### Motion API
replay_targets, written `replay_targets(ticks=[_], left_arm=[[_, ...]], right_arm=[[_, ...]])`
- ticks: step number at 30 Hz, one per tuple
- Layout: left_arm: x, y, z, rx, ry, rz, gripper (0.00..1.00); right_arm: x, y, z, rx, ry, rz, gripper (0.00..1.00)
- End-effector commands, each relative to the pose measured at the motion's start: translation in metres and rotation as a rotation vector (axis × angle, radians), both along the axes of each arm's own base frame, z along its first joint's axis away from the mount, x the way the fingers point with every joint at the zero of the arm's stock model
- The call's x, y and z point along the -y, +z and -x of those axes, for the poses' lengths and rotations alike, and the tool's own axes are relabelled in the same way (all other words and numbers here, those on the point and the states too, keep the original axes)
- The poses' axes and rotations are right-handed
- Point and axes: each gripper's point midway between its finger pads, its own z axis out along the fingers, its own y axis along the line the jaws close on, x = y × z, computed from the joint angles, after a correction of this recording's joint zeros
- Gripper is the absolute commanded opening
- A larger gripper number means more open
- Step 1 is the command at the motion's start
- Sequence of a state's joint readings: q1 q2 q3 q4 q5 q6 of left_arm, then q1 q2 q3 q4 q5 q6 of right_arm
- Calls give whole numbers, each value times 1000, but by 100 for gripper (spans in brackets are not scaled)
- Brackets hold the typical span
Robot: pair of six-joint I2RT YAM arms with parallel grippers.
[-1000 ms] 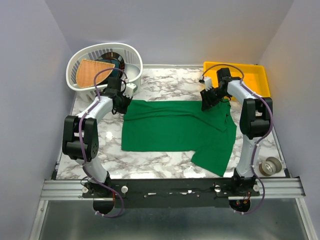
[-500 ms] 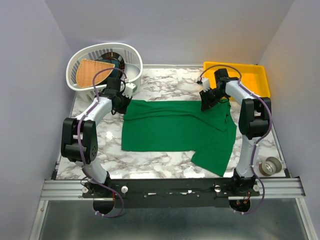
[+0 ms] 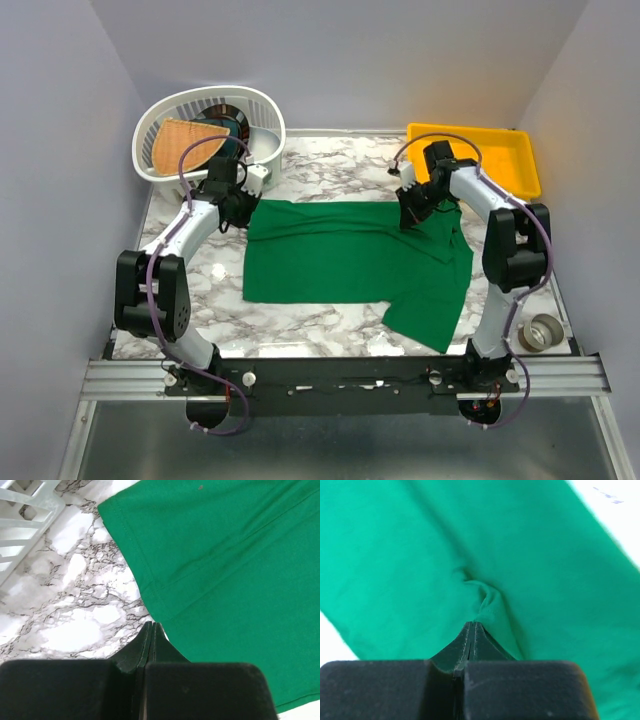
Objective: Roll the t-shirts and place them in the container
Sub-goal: Fold the T-shirt at the center of the board.
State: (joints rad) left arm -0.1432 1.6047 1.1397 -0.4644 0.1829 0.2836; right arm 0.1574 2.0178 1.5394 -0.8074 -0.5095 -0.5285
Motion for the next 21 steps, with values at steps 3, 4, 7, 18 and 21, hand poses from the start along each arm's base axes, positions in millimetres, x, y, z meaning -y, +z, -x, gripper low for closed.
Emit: replay_targets(ticks=[3, 4, 7, 18, 21], left_arm=[[1, 19, 5, 72, 6, 37, 0], [1, 21, 6, 81, 8, 38, 0], [0, 21, 12, 86, 1, 40, 0], [8, 8, -9, 3, -12, 48, 4], [8, -5, -24, -29, 4, 32, 4]], right_arm=[[-40, 26, 67, -9, 89, -13, 0], [-44, 24, 73, -11, 86, -8, 1], [-60, 25, 99, -23, 113, -3, 14], [-47, 60, 65, 163, 76, 83, 38], [-24, 51, 41, 154, 17, 91, 34]])
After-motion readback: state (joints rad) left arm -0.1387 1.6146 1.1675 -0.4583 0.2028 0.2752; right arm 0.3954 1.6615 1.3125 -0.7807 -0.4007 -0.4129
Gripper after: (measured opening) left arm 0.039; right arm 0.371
